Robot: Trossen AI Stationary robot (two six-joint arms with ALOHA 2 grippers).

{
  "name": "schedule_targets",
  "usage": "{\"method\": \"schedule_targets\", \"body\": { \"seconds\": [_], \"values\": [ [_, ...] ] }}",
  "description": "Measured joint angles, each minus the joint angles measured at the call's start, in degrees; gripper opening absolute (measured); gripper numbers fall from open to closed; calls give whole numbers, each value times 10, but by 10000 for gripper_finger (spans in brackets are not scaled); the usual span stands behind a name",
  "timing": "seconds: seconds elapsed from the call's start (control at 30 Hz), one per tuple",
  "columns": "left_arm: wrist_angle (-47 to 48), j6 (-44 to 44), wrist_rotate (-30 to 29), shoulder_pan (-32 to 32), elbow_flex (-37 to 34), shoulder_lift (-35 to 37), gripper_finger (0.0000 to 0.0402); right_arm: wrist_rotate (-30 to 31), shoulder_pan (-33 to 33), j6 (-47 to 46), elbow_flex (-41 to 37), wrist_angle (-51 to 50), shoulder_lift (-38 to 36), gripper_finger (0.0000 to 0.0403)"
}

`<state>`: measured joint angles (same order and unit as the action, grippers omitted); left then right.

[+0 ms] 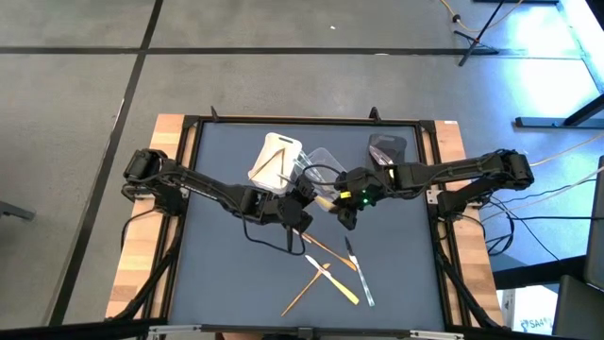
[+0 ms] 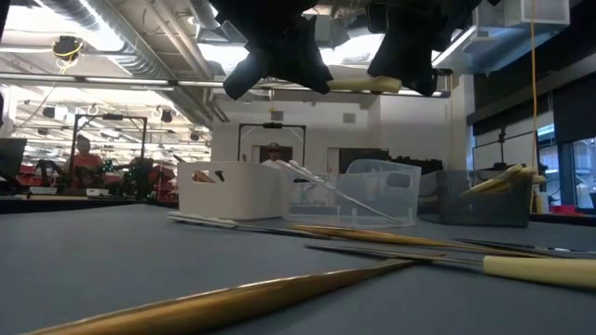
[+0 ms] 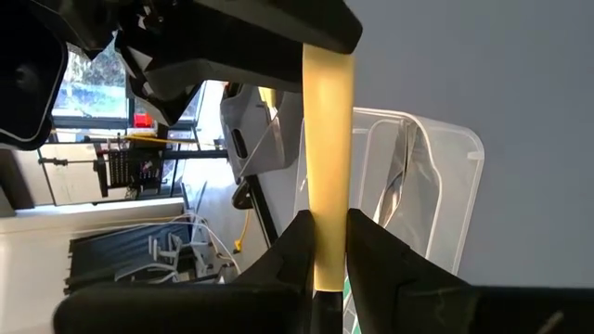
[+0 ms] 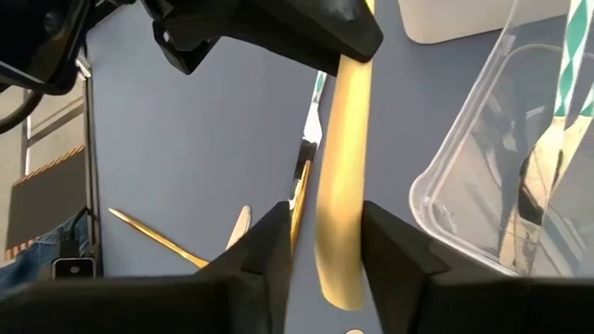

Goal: Sort silverware by color (type)
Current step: Put the yellow knife into the black bin

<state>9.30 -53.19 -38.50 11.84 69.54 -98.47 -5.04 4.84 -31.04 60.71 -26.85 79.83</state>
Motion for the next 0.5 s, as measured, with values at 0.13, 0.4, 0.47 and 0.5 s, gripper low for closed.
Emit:
{"method": "schedule_targets", "body": {
  "seconds": [0.13, 0.4, 0.47, 0.5],
  "values": [
    [0, 0, 0, 0, 0, 0, 40, 4, 0, 0, 0, -1, 0, 70],
    [1, -2, -12, 0, 0, 0, 40, 5, 0, -1, 0, 0, 0, 22],
    [1, -1, -12, 0, 0, 0, 40, 6, 0, -1, 0, 1, 0, 22],
    [1, -1, -13, 0, 0, 0, 40, 7, 0, -1, 0, 1, 0, 23]
  ]
}}
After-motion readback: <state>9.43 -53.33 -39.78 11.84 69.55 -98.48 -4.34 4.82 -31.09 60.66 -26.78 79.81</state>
